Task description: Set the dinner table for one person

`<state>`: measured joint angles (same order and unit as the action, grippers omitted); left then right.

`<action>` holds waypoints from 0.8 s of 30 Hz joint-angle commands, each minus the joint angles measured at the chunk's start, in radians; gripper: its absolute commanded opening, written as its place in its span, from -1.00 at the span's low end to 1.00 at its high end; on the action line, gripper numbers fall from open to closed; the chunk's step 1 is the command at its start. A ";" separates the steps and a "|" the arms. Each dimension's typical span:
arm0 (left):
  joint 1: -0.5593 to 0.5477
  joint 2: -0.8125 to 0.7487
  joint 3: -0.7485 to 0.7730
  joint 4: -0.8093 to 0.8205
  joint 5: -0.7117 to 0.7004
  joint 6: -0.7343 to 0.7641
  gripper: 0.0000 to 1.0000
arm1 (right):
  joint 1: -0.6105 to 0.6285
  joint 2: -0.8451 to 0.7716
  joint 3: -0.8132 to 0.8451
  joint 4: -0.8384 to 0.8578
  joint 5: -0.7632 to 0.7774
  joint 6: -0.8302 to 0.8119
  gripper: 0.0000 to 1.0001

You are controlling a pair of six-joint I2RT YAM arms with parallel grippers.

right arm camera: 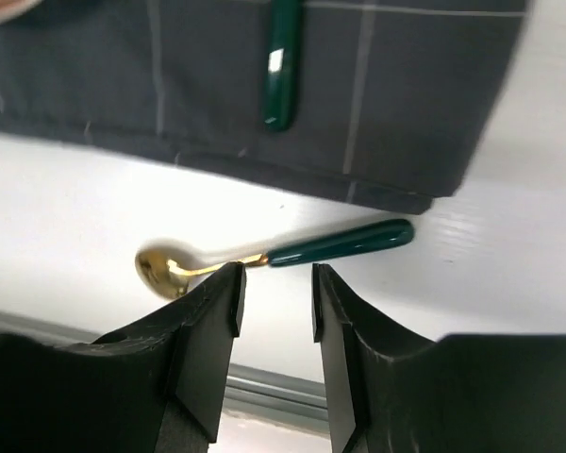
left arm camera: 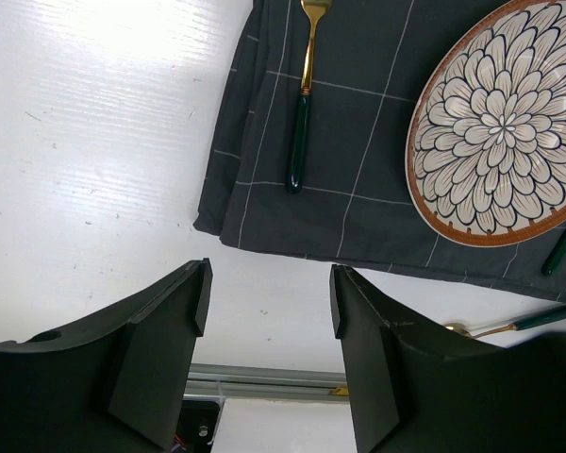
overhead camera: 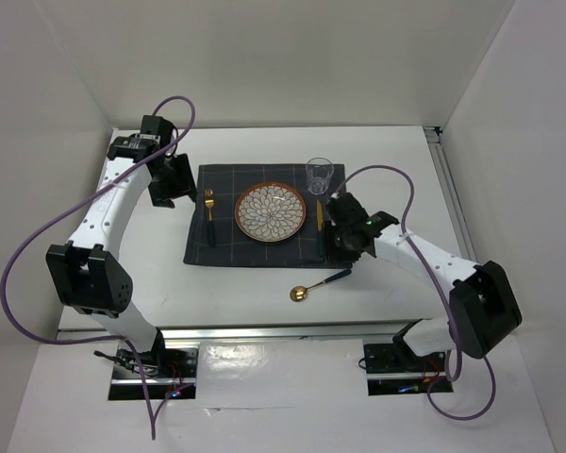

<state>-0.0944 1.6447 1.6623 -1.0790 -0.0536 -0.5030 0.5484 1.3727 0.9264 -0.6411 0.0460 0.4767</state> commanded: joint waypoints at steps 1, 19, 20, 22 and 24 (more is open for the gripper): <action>0.005 -0.037 0.001 0.005 0.001 0.000 0.39 | 0.067 -0.024 0.020 -0.014 -0.032 -0.105 -0.09; 0.005 -0.056 -0.029 0.005 0.011 0.000 0.39 | 0.111 -0.087 -0.181 0.259 -0.130 -1.078 0.19; 0.005 -0.056 -0.029 0.005 0.011 0.000 0.39 | 0.102 -0.078 -0.192 0.259 -0.167 -1.093 0.19; 0.005 -0.056 -0.029 0.014 0.011 0.000 0.39 | 0.102 -0.078 -0.225 0.259 -0.199 -1.106 0.19; 0.005 -0.056 -0.038 0.014 0.011 0.000 0.39 | 0.102 -0.078 -0.239 0.259 -0.242 -1.116 0.19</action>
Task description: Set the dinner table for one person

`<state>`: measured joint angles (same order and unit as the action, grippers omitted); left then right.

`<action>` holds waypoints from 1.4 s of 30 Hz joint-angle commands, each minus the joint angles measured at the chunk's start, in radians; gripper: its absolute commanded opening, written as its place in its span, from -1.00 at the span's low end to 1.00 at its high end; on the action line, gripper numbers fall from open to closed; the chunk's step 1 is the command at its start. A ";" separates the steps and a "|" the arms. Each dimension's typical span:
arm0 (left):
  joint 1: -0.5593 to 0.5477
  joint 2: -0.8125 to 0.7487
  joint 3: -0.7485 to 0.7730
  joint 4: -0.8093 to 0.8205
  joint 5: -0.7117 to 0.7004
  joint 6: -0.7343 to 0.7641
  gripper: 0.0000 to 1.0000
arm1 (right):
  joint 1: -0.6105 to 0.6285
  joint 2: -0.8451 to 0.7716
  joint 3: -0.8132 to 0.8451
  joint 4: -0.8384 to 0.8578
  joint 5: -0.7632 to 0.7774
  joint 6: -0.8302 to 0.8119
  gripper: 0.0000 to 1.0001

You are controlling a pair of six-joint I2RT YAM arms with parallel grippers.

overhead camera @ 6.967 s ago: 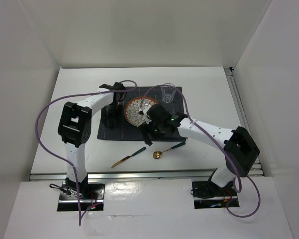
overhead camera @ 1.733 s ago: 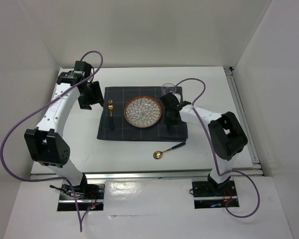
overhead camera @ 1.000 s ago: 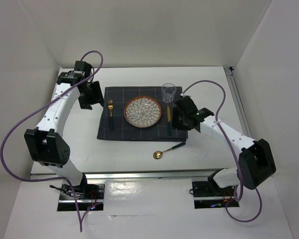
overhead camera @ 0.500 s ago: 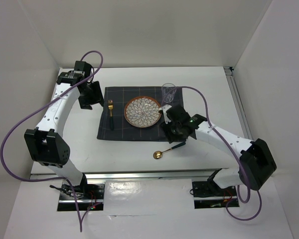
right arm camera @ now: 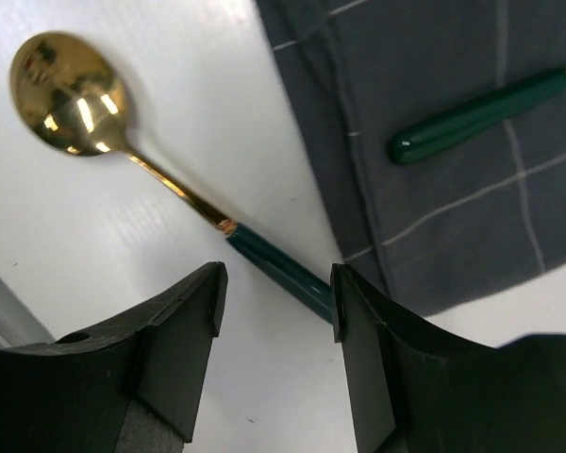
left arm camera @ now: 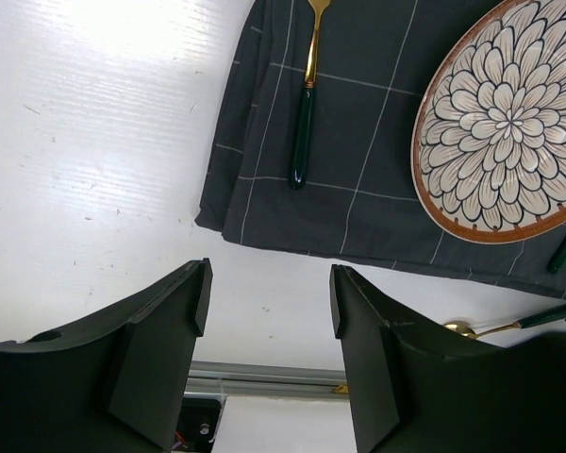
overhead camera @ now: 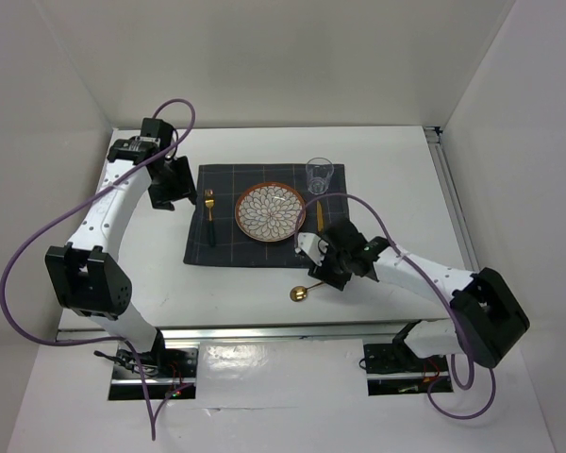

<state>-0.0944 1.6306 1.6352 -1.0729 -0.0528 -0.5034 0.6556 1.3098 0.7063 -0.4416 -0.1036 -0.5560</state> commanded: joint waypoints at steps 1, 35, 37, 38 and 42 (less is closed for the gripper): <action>0.005 -0.041 -0.011 0.008 0.010 0.000 0.39 | -0.005 -0.015 -0.037 0.060 -0.093 -0.084 0.19; 0.015 -0.060 -0.038 0.027 0.010 0.000 0.39 | -0.014 -0.073 -0.041 0.019 -0.131 -0.064 -1.00; 0.015 -0.060 -0.038 0.027 0.010 0.000 0.39 | -0.005 -0.108 -0.002 -0.011 -0.131 -0.053 -1.00; 0.015 -0.051 -0.038 0.027 0.010 0.000 0.39 | 0.004 -0.124 0.013 -0.035 -0.131 -0.042 -1.00; 0.015 -0.051 -0.038 0.027 0.010 0.000 0.39 | 0.004 -0.191 0.088 -0.094 -0.096 -0.010 -1.00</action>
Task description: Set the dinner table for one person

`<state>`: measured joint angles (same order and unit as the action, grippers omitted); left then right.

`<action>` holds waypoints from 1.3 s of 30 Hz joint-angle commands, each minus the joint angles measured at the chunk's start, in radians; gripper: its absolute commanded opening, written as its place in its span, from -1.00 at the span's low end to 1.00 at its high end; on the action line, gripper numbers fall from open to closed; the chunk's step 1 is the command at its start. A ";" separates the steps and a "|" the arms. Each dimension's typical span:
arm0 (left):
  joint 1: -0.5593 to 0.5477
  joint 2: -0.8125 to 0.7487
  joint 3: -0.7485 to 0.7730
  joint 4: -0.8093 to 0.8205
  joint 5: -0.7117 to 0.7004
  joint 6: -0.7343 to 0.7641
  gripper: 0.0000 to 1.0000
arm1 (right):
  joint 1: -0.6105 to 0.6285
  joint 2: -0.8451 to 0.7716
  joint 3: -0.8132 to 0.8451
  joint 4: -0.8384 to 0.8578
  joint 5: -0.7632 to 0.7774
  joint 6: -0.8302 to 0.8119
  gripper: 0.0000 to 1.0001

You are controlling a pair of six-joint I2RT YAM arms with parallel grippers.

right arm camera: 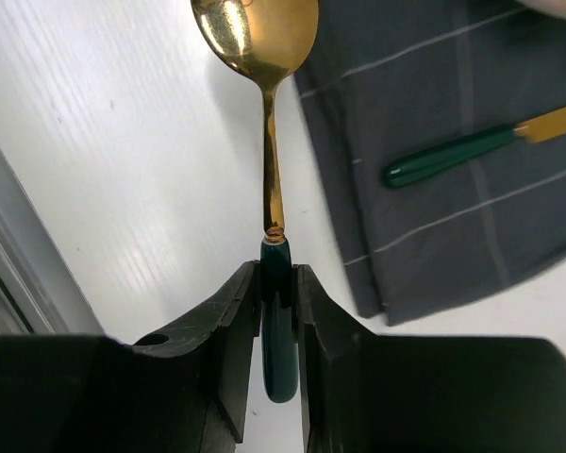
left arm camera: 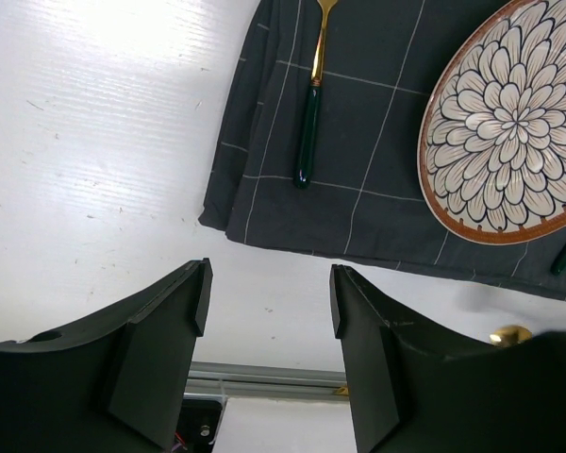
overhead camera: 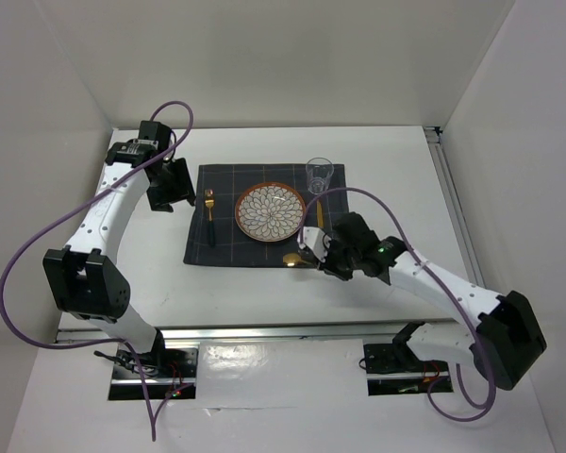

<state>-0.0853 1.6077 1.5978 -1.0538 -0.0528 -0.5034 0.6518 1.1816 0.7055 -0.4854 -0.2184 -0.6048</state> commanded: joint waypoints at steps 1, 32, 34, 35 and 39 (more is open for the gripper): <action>0.005 -0.028 0.010 0.008 0.010 0.000 0.39 | 0.008 -0.072 0.113 -0.050 0.037 0.068 -1.00; 0.015 -0.009 0.048 -0.011 0.010 0.009 0.39 | -0.167 0.458 0.433 0.024 0.514 0.950 -1.00; 0.015 -0.009 0.048 -0.011 0.019 0.009 0.39 | -0.176 0.489 0.443 0.024 0.514 0.961 -1.00; 0.015 -0.009 0.048 -0.011 0.019 0.009 0.39 | -0.176 0.498 0.443 0.024 0.514 0.961 -1.00; 0.015 -0.009 0.048 -0.011 0.019 0.009 0.39 | -0.185 0.540 0.472 0.024 0.514 0.970 -1.00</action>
<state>-0.0750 1.6081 1.6085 -1.0561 -0.0452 -0.5011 0.4725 1.7073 1.1206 -0.4873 0.2768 0.3340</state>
